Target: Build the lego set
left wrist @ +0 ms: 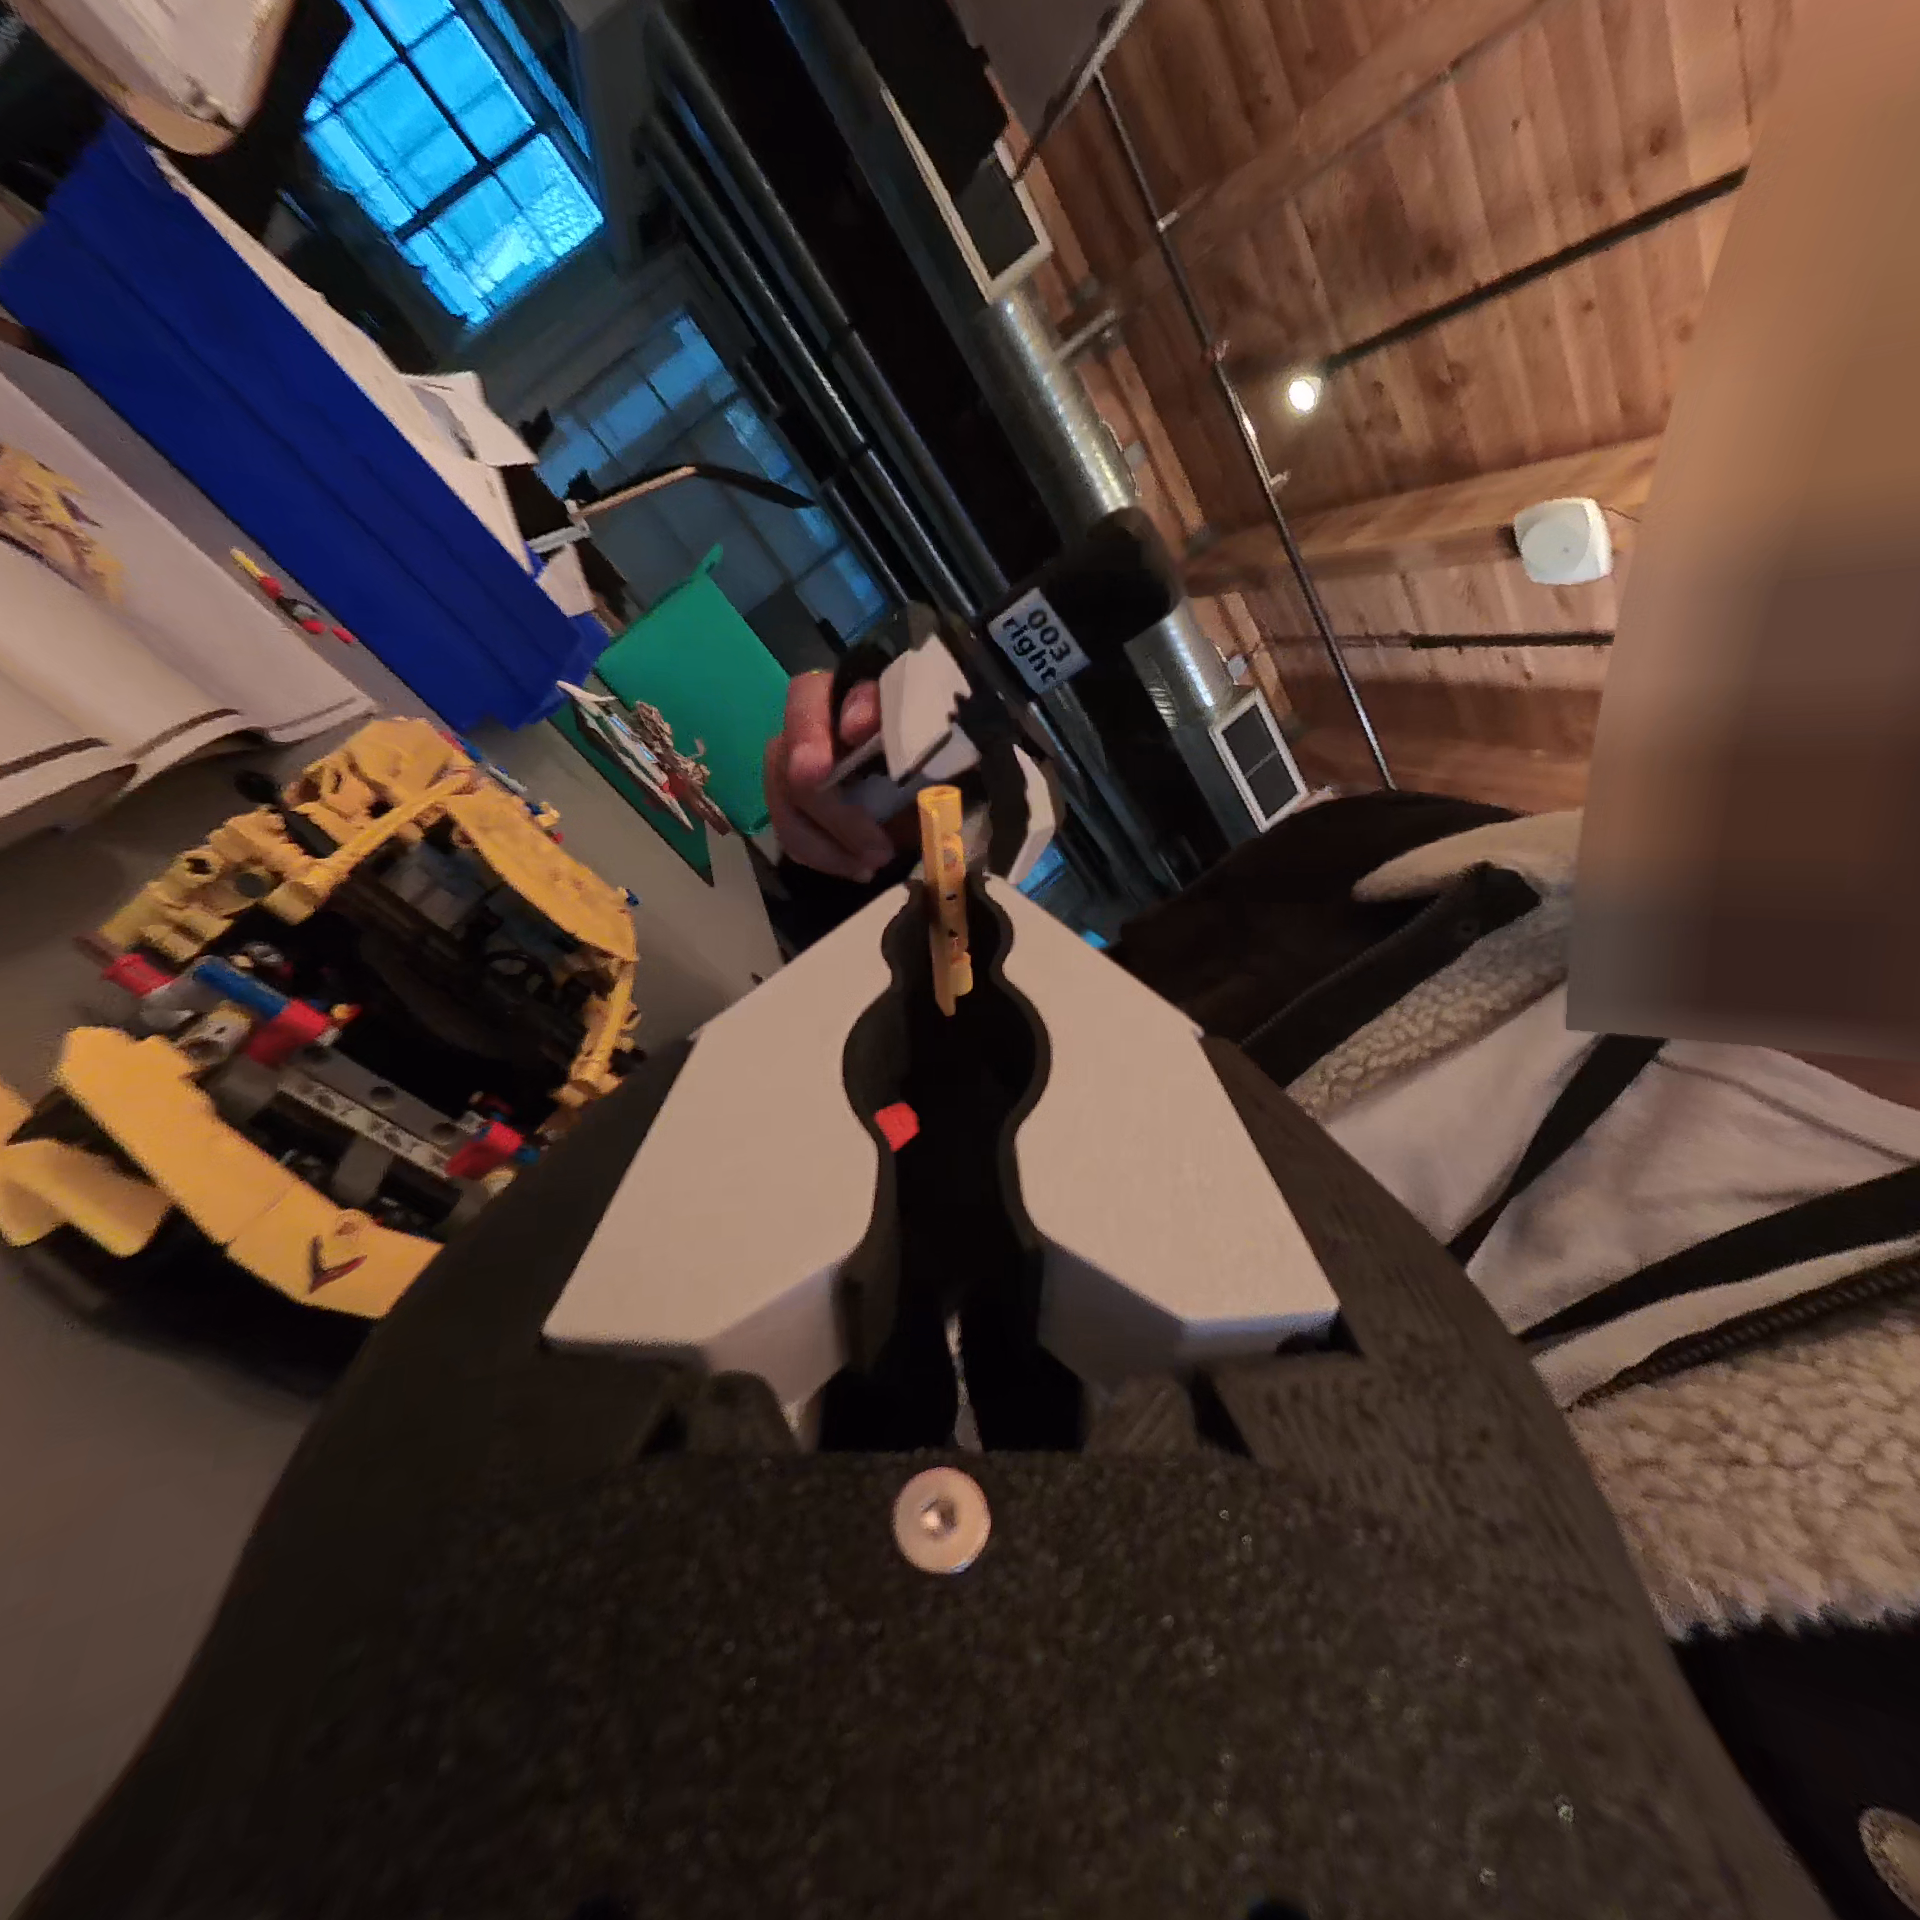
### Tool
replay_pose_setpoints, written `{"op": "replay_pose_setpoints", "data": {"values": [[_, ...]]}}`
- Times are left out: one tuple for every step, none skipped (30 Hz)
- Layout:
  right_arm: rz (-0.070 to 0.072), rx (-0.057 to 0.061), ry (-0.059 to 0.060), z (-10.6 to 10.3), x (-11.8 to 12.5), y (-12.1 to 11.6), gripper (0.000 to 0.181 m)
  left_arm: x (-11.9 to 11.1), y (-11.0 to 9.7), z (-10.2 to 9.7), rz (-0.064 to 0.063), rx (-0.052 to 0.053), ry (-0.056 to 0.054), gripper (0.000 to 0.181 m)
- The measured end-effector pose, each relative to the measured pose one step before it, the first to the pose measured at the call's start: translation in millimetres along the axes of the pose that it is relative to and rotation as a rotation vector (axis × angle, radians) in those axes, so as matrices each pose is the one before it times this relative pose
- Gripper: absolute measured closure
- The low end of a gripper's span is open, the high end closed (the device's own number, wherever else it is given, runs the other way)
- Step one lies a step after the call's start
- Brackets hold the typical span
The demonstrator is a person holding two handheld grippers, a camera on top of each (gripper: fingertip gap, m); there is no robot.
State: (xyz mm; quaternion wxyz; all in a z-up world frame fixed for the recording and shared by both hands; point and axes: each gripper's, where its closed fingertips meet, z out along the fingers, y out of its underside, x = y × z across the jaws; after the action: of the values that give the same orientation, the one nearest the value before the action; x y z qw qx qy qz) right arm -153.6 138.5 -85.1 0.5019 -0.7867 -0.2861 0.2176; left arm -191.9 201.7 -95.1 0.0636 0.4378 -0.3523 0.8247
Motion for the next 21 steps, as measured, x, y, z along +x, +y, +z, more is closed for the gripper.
{"op": "replay_pose_setpoints", "data": {"values": [[0.0509,-0.0553,0.022,-13.2,-0.37,18.37,0.138,-3.08,-0.21,-0.73,0.0049,-0.0002,-0.0199,0.175],[0.0274,-0.0792,0.0434,-10.47,0.97,24.49,0.137,-0.95,0.54,0.4,0.0077,-0.0045,-0.0094,0.174],[0.0168,-0.0895,0.0626,-7.49,2.14,28.36,0.141,0.22,0.34,0.81,0.0074,-0.0035,-0.0018,0.174],[0.0139,-0.0821,0.064,-4.09,1.71,28.66,0.147,-0.19,-0.87,0.3,0.0067,0.0038,-0.0046,0.174],[0.0198,-0.0726,0.0543,-0.88,0.34,27.38,0.148,-0.57,-0.69,-0.25,0.0024,0.0036,-0.0044,0.175],[0.0264,-0.0625,0.0604,0.52,2.42,24.62,0.154,-0.22,-0.02,-0.45,-0.0016,-0.0009,-0.001,0.174],[0.0292,-0.0315,0.0623,1.63,4.16,19.3,0.158,0.33,0.03,-0.24,-0.0028,0.0003,0.0035,0.174],[0.0398,-0.0083,0.056,2.06,3.91,13.82,0.162,0.8,-0.35,0.11,-0.0025,0.0024,0.0062,0.174],[0.0433,0.0042,0.0346,2.18,0.92,8.96,0.162,0.36,-0.37,0.18,-0.0001,0.0026,0.0026,0.174],[0.0422,0.0033,0.026,2.11,-0.07,6.29,0.161,-0.38,0.38,0.16,0.0003,-0.0025,-0.0016,0.174],[0.0443,0.0023,0.0253,1.79,-0.21,4.15,0.159,-1.01,0.68,0.2,-0.0004,-0.0043,-0.0053,0.174],[0.0431,0.001,0.0027,1.55,-3.82,2.52,0.159,-1.25,0.35,0.09,-0.0021,-0.0016,-0.0062,0.174],[0.0475,0.0001,0.0142,1.81,-2.08,1.21,0.16,-0.97,0.07,-0.19,-0.0036,0.001,-0.0032,0.174],[0.0449,-0.012,0.0443,1.79,2.73,2.38,0.164,-0.04,-0.35,-0.26,-0.0037,0.0027,0.0019,0.174],[0.0276,-0.0141,0.03,1.58,0.69,3.35,0.165,0.52,-0.43,-0.16,-0.0022,0.0029,0.0044,0.174],[0.0226,-0.0175,0.0252,1.56,0.19,3.5,0.167,0.55,-0.44,-0.07,-0.0001,0.0023,0.0028,0.174],[0.0195,-0.0157,0.0361,1.32,2.39,2.84,0.169,-0.26,-0.1,-0.1,0.0009,0.0005,-0.0016,0.174],[0.0116,0.0072,-0.0059,0.0,-3.87,-0.64,0.17,-0.4,0.22,0.03,-0.0003,-0.0009,-0.0022,0.174],[0.0061,-0.0067,-0.0058,0.84,-3.49,0.9,0.17,0.01,0.1,0.18,-0.0022,-0.0003,0.0012,0.174],[-0.0014,-0.015,0.0183,1.16,0.59,1.82,0.17,0.34,-0.11,0.1,-0.0015,0.0009,0.0027,0.174],[-0.0087,0.0003,0.0058,-0.11,-0.82,-0.36,0.173,0.41,-0.01,0.0,-0.0006,0.0001,0.0027,0.174]]}}
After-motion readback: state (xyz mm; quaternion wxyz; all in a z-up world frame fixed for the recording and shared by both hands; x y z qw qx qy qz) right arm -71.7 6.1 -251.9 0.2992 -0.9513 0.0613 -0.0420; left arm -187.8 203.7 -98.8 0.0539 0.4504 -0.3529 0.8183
